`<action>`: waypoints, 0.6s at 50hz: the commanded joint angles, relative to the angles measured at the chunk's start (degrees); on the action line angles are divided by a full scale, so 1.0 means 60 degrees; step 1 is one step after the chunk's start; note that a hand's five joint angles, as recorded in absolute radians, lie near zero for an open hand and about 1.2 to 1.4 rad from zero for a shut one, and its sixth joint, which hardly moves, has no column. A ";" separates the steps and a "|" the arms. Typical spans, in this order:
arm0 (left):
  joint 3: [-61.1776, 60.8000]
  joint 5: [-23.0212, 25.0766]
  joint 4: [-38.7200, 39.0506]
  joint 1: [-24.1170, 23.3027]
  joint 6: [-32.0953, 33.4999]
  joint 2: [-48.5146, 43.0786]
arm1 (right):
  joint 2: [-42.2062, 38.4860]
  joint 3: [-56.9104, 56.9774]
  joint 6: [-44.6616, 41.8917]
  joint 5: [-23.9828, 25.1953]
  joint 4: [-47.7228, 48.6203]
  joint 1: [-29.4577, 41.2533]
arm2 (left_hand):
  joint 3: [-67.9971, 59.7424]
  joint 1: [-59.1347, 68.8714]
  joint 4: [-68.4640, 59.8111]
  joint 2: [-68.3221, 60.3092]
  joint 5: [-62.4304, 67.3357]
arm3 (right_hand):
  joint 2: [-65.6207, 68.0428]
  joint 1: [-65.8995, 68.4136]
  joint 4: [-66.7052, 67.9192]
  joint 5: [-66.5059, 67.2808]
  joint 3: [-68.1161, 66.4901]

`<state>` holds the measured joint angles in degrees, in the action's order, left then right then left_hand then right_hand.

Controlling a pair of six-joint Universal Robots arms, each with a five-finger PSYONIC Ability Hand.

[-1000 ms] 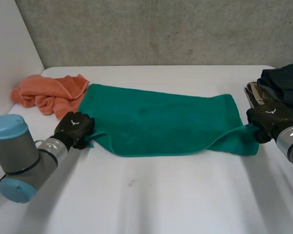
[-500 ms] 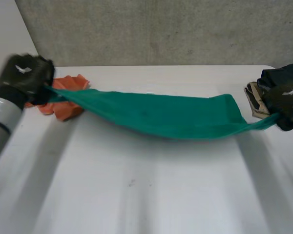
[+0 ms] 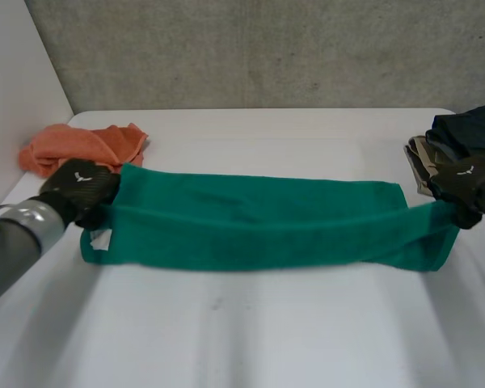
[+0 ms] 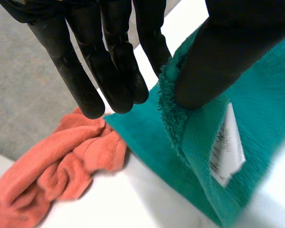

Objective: Fold the laundry.

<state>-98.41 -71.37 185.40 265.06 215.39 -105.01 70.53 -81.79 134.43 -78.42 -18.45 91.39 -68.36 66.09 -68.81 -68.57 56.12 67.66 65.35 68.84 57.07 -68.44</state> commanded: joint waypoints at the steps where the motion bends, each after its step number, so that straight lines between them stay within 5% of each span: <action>1: 0.1766 -0.0613 0.1340 -0.0466 0.0020 -0.2257 | -0.1691 0.0930 0.0564 -0.0846 0.2180 0.0632 | -0.1940 0.2318 -0.1864 -0.1906 0.2314 | 0.2057 0.2441 0.1860 0.2155 -0.1926; 17: 0.7026 -0.1303 0.1721 -0.1140 0.0020 -0.6272 | -0.4811 0.3685 0.0477 -0.2076 0.4145 0.1365 | -0.1940 0.2318 -0.1864 -0.1906 0.2314 | 0.2057 0.2441 0.1860 0.2155 -0.1926; 20: 0.7612 -0.1259 0.2073 -0.1345 0.0006 -0.6712 | -0.5163 0.4081 0.0491 -0.2311 0.4160 0.1438 | -0.1940 0.2318 -0.1864 -0.1906 0.2314 | -0.3569 -0.3185 -0.3766 -0.3471 0.3700; 22: 0.7833 -0.1259 0.2336 -0.1477 0.0006 -0.6844 | -0.5237 0.4140 0.0564 -0.2428 0.4203 0.1555 | 0.6908 -0.6530 0.6984 0.6942 -0.6535 | -0.9610 -0.9225 -0.9807 -0.9512 0.9740; 23: 0.7848 -0.1273 0.2424 -0.1506 0.0020 -0.6844 | -0.5208 0.4125 0.0608 -0.2443 0.4218 0.1585 | 0.9691 -0.9313 0.9766 0.9725 -0.9317 | -0.9610 -0.9225 -0.9807 -0.9512 0.9740; 30: 0.7163 -0.1405 0.2572 -0.1741 -0.0082 -0.6510 | -0.4143 0.3031 0.1221 -0.2385 0.4160 0.1907 | 0.9719 -0.9341 0.9794 0.9753 -0.9345 | -0.9610 -0.9225 -0.9807 -0.9512 0.9740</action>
<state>-51.63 -79.39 200.09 255.78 215.21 -145.98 40.05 -57.94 138.56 -92.96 6.90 101.56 -12.44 10.93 -11.79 -12.24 2.88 12.29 12.97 12.51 2.80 -12.28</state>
